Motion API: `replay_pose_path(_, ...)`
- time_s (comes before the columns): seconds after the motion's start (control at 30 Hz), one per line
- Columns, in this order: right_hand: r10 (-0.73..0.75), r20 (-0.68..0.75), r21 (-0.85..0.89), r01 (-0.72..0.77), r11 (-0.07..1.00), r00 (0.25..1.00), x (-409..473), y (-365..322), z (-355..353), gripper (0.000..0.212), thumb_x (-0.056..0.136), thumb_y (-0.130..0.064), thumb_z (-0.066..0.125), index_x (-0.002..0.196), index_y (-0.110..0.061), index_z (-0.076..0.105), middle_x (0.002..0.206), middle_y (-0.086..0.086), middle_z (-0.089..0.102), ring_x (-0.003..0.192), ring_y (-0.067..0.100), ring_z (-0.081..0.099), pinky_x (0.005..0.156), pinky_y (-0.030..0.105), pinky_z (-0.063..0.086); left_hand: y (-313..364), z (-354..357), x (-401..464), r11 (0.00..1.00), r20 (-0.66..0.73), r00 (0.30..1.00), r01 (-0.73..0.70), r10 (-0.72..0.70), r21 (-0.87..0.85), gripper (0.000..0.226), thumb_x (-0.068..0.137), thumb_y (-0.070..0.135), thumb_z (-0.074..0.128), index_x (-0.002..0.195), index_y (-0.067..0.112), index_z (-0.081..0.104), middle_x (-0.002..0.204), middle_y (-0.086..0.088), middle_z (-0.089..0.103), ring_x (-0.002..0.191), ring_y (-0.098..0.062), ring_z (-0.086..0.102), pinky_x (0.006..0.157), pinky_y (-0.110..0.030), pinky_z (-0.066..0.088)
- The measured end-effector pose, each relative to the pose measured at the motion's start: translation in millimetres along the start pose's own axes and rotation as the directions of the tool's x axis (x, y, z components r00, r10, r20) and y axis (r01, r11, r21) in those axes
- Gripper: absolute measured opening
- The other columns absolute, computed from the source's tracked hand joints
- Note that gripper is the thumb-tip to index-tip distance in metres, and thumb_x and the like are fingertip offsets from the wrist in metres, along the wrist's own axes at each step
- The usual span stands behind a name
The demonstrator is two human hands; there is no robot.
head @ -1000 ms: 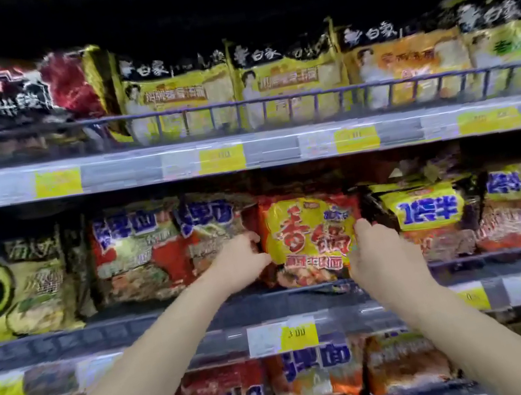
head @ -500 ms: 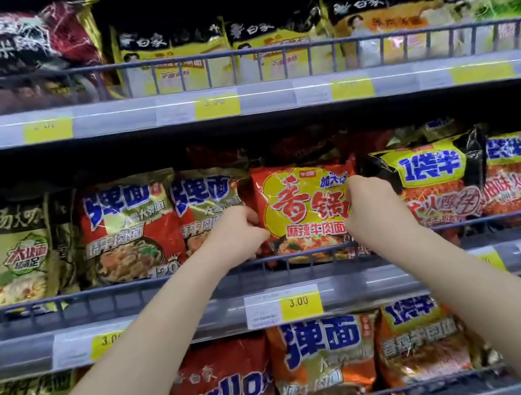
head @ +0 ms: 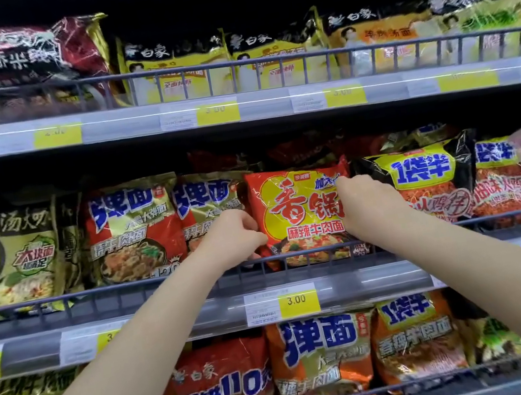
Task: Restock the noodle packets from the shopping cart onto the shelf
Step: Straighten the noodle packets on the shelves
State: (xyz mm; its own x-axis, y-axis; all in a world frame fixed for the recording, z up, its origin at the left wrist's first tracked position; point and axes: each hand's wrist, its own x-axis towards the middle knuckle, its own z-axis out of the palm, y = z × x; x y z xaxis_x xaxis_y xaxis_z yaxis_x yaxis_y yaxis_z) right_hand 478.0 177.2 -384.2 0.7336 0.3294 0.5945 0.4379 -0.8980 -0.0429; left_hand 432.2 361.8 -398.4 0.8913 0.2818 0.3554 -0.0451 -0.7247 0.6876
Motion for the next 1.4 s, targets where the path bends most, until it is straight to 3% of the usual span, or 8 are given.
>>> replay_pose_path(0.13, 0.012, 0.004, -0.005, -0.012, 1.000, 1.000, 0, -1, -5, 0.021, 0.085, 0.000, 0.056, 0.097, -0.008, 0.041, 0.073, 0.003, 0.038, 0.068, 0.023, 0.048, 0.054, 0.027, 0.037, 2, 0, -1, 0.999, 0.026, 0.999, 0.035, -0.036, 0.027, 0.014, 0.086, 0.016, 0.064, 0.080, 0.014, 0.052, 0.087, -0.006, 0.061, 0.084, -0.024, 0.069, 0.070, -0.035, 0.059)
replay_pose_path(0.37, 0.014, 0.041, -0.078, -0.011, 0.997, 0.999, 4, 1, 0, 0.035, 0.086, 0.001, 0.058, 0.118, -0.004, 0.045, 0.098, 0.012, 0.048, 0.075, 0.025, 0.048, 0.064, 0.030, 0.041, 7, 6, -2, 0.998, 0.035, 0.999, -0.019, 0.016, 0.065, 0.026, 0.083, 0.018, 0.067, 0.103, 0.005, 0.055, 0.098, -0.012, 0.065, 0.087, -0.024, 0.066, 0.072, -0.036, 0.058)
replay_pose_path(0.5, 0.002, 0.037, -0.162, 0.004, 0.987, 0.999, 0, 1, 5, 0.040, 0.086, 0.000, 0.060, 0.123, -0.003, 0.043, 0.109, 0.014, 0.050, 0.089, 0.030, 0.061, 0.065, 0.030, 0.042, 9, 7, -6, 0.998, 0.064, 0.998, -0.033, 0.030, 0.056, 0.028, 0.085, 0.021, 0.066, 0.105, 0.006, 0.053, 0.098, -0.009, 0.065, 0.079, -0.017, 0.065, 0.050, -0.019, 0.050)
replay_pose_path(0.77, 0.048, 0.002, -0.211, -0.047, 0.976, 0.999, -5, -18, -4, 0.039, 0.088, -0.002, 0.056, 0.126, -0.002, 0.047, 0.113, 0.016, 0.052, 0.094, 0.030, 0.061, 0.065, 0.030, 0.038, -4, -14, -11, 0.998, 0.039, 0.999, -0.014, 0.012, 0.061, 0.021, 0.090, 0.022, 0.060, 0.105, 0.007, 0.062, 0.097, -0.005, 0.064, 0.086, -0.018, 0.068, 0.081, -0.035, 0.057)
replay_pose_path(0.97, -0.202, -0.122, 0.021, 0.206, 0.978, 0.972, 2, -61, -2, 0.006, 0.091, -0.008, 0.045, 0.094, -0.013, 0.048, 0.103, 0.011, 0.062, 0.091, 0.032, 0.060, 0.064, 0.031, 0.035, -26, -46, -12, 0.990, -0.100, 0.994, 0.063, -0.051, 0.123, 0.026, 0.089, 0.019, 0.058, 0.110, 0.004, 0.061, 0.100, -0.008, 0.062, 0.092, -0.023, 0.062, 0.088, -0.043, 0.053)
replay_pose_path(1.1, -0.273, -0.155, 0.160, 0.296, 0.942, 0.950, 15, -91, 17, 0.019, 0.091, -0.008, 0.045, 0.107, -0.010, 0.056, 0.099, 0.012, 0.063, 0.088, 0.032, 0.061, 0.062, 0.030, 0.037, -38, -61, -12, 0.985, -0.113, 0.988, 0.121, -0.108, 0.119, 0.029, 0.089, 0.022, 0.060, 0.110, 0.001, 0.059, 0.100, -0.010, 0.058, 0.093, -0.025, 0.060, 0.090, -0.040, 0.052)
replay_pose_path(1.23, -0.279, -0.151, 0.123, 0.298, 0.947, 0.948, 25, -112, 24, 0.019, 0.090, -0.001, 0.047, 0.108, -0.006, 0.054, 0.094, 0.012, 0.061, 0.073, 0.029, 0.052, 0.059, 0.031, 0.036, -45, -68, -13, 0.985, -0.093, 0.987, 0.142, -0.133, 0.100, 0.041, 0.091, 0.019, 0.058, 0.127, 0.002, 0.052, 0.127, -0.013, 0.055, 0.112, -0.024, 0.054, 0.101, -0.041, 0.045)
replay_pose_path(1.4, -0.238, -0.132, 0.051, 0.247, 0.968, 0.962, 40, -126, 28, 0.027, 0.088, 0.003, 0.055, 0.114, -0.004, 0.054, 0.102, 0.013, 0.064, 0.086, 0.030, 0.063, 0.061, 0.031, 0.039, -51, -70, -12, 0.984, -0.065, 0.989, 0.141, -0.135, 0.105, 0.048, 0.090, 0.019, 0.057, 0.135, 0.007, 0.047, 0.142, -0.009, 0.046, 0.126, -0.025, 0.046, 0.106, -0.043, 0.039)
